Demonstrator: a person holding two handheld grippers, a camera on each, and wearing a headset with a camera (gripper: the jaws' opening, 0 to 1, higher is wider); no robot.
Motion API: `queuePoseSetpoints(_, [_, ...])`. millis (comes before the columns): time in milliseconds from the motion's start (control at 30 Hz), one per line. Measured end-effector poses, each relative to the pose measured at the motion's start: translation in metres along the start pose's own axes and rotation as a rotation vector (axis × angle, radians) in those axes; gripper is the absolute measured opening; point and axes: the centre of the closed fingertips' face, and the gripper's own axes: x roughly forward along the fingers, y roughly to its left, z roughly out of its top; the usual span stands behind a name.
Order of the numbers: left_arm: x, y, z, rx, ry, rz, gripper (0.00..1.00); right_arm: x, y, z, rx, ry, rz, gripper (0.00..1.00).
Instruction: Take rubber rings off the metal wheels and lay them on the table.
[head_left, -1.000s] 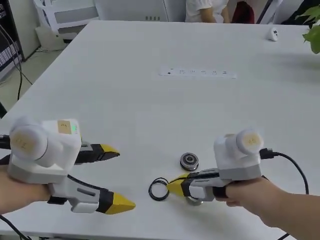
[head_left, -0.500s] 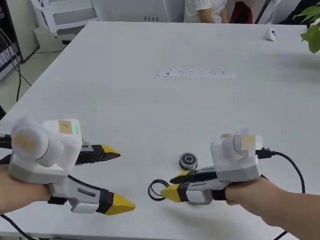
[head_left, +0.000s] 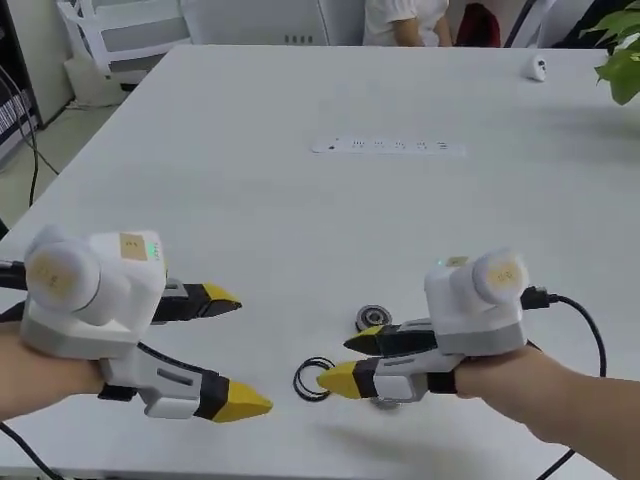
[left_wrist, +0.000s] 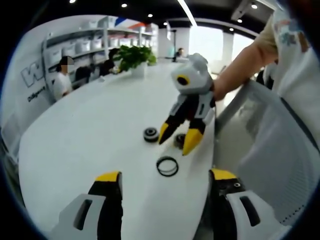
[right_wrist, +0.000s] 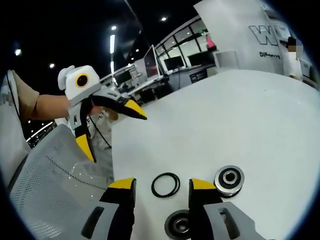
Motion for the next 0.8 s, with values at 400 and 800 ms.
queuePoseSetpoints(400, [0.014,0.004,0.014,0.015,-0.014,-0.014,0.7,-0.02,-0.016,0.009,-0.02,-0.04,-0.049,0.41])
queuePoseSetpoints(800, [0.027,0.012,0.027,0.028,-0.027,-0.016,0.69,-0.036,-0.034,0.01,-0.022,-0.062,-0.1,0.42])
